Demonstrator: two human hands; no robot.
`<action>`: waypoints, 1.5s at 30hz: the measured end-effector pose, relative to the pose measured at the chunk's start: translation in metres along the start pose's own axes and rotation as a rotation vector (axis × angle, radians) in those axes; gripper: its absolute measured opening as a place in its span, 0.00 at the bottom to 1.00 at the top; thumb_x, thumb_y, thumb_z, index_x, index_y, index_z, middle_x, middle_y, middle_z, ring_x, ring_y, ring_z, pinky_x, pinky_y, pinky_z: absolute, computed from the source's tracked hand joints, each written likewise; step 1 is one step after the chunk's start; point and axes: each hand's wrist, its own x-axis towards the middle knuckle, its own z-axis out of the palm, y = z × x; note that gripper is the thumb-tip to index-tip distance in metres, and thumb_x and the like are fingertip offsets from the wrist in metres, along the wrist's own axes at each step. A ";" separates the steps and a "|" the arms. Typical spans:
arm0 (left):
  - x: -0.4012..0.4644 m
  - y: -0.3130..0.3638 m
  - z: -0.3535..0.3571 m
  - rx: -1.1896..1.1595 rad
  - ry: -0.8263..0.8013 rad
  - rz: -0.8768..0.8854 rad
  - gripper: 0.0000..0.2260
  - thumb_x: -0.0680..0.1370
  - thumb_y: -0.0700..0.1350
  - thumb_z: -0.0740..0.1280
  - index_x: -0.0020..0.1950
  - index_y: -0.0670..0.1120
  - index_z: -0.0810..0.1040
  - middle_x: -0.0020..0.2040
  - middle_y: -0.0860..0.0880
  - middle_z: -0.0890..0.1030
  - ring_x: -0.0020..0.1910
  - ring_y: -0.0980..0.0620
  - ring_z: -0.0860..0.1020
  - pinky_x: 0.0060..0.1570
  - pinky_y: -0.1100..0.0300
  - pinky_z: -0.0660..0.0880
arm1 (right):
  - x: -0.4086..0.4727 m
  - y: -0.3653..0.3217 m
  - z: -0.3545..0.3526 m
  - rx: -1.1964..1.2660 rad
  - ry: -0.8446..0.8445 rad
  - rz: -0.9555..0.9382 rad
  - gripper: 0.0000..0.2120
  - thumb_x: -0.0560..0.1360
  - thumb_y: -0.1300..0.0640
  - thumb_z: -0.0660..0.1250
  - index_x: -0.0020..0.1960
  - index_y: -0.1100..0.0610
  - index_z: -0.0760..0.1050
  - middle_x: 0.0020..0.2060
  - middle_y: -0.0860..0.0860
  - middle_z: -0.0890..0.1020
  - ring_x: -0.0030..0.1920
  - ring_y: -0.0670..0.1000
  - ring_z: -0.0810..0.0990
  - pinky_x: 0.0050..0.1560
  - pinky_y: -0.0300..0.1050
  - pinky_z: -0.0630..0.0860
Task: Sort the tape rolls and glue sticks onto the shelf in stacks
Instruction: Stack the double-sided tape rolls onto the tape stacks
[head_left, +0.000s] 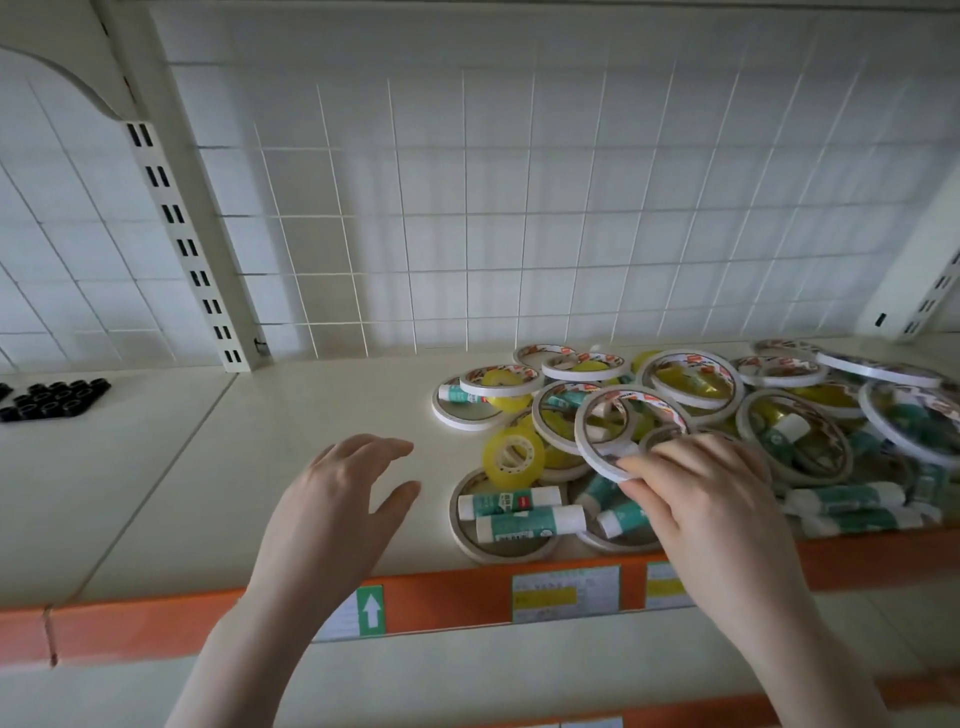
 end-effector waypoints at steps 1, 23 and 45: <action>0.002 0.003 0.001 0.000 -0.002 0.013 0.13 0.73 0.47 0.71 0.57 0.50 0.80 0.54 0.54 0.80 0.52 0.52 0.77 0.45 0.63 0.66 | 0.000 0.002 -0.003 -0.009 0.002 0.014 0.08 0.63 0.63 0.76 0.41 0.58 0.81 0.35 0.51 0.81 0.39 0.57 0.79 0.46 0.52 0.72; 0.052 0.087 0.064 0.024 -0.102 0.561 0.12 0.68 0.49 0.67 0.49 0.51 0.84 0.46 0.53 0.84 0.42 0.51 0.82 0.32 0.57 0.79 | -0.033 0.052 -0.038 -0.091 0.102 0.166 0.10 0.60 0.64 0.78 0.40 0.59 0.82 0.33 0.51 0.81 0.37 0.56 0.80 0.41 0.50 0.76; 0.059 0.093 0.061 0.137 -0.049 0.615 0.13 0.74 0.51 0.60 0.40 0.46 0.81 0.35 0.51 0.81 0.35 0.48 0.79 0.36 0.58 0.76 | -0.030 0.063 -0.026 0.032 0.123 0.142 0.09 0.62 0.65 0.76 0.42 0.61 0.82 0.35 0.52 0.82 0.39 0.57 0.80 0.42 0.51 0.76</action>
